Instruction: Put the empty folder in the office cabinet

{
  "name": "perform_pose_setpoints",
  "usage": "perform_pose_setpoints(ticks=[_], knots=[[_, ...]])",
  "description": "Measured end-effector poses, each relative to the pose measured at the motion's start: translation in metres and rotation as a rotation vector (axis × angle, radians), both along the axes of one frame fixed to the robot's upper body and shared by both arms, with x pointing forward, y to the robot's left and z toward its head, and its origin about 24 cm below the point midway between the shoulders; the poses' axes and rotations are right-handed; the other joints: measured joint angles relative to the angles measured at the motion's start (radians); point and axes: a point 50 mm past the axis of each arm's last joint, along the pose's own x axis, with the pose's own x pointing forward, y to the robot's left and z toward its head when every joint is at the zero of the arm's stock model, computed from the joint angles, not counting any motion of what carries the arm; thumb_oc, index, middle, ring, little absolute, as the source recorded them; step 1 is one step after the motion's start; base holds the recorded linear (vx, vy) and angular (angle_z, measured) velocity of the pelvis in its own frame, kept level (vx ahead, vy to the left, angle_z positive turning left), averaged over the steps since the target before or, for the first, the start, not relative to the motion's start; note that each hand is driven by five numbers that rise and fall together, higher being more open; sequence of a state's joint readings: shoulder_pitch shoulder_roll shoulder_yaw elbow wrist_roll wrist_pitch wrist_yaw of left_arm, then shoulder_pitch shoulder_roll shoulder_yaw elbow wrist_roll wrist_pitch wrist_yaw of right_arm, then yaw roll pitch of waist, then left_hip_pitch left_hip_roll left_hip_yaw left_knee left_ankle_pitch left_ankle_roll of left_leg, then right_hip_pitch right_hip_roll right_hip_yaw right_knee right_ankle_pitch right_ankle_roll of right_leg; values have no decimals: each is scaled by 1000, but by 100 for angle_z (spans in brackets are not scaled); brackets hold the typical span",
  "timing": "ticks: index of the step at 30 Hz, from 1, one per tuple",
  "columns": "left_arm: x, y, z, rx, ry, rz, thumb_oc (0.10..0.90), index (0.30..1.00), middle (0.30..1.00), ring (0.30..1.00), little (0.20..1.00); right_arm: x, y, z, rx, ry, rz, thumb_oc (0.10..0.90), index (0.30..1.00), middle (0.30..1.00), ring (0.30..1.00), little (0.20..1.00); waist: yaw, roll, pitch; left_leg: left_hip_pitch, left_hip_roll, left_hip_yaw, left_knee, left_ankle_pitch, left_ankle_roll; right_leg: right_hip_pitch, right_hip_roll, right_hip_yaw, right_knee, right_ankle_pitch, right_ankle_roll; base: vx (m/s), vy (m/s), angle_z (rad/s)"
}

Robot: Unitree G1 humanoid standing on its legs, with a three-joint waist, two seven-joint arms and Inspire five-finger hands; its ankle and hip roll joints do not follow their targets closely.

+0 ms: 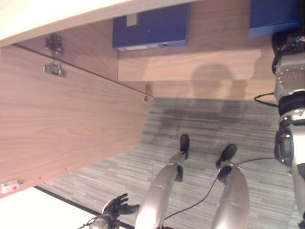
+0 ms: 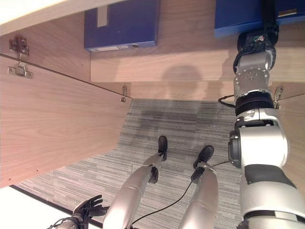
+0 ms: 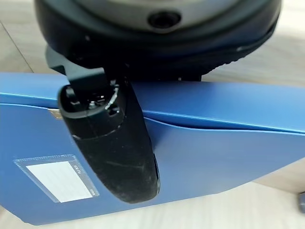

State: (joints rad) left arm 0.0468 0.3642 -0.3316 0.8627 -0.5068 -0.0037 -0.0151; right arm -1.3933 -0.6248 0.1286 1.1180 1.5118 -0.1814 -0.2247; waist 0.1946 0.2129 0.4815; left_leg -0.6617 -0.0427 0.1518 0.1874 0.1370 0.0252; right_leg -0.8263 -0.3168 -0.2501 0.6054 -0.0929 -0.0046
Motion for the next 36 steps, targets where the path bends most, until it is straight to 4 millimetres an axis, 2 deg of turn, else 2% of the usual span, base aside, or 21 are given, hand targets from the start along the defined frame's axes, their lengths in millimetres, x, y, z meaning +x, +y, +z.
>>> perform_pose_setpoints(ticks=[7, 8, 9, 15, 27, 36], knots=[[3, 3, 4, 5, -13, -20, 800, 900, 900, 900, 900, 4, 6, -6, -47, 54, 21, 400, 300, 300, 300, 300, 2, 0, 0, 15, -4, -12, -38, 26, -6, 1, 0, -4, 3, 0, 0, 9, -26, 3], [3, 3, 3, 5, -8, -19, 800, 900, 900, 900, 900, 5, 8, -6, -47, 55, 27, 480, 420, 420, 420, 420, 2, 0, 0, 16, -4, -13, -39, 27, -7, 1, 1, -4, 3, -2, 4, 0, 0, 0], [2, 3, 3, 4, -4, -20, 800, 900, 900, 900, 900, 5, 9, -7, -47, 56, 30, 800, 900, 900, 900, 900, 2, 0, 0, 17, -3, -13, -39, 28, -8, 1, 1, -4, 5, -3, 4, 24, -41, 0], [-8, 9, -3, 17, 50, -3, 800, 900, 900, 900, 900, 6, 13, -7, -34, 44, 31, 800, 900, 900, 900, 900, 3, 0, 0, 18, -1, -18, -38, 32, -10, 5, 3, -7, 6, 1, -3, 3, -6, 0], [-7, 13, -1, 17, 39, 25, 800, 900, 900, 900, 900, 8, 23, -7, -7, 3, 41, 800, 900, 900, 900, 900, 8, 2, -1, 26, -1, -21, -54, 40, -14, 7, 4, -10, 2, 0, -2, 0, -1, 1], [-3, 10, 0, 2, 25, 12, 800, 900, 900, 900, 900, 9, 21, -9, -87, 48, 72, 800, 900, 900, 900, 900, 8, 2, -2, 40, -1, -20, -73, 49, -12, 14, 6, -10, -10, 0, -1, 0, 0, 0]])
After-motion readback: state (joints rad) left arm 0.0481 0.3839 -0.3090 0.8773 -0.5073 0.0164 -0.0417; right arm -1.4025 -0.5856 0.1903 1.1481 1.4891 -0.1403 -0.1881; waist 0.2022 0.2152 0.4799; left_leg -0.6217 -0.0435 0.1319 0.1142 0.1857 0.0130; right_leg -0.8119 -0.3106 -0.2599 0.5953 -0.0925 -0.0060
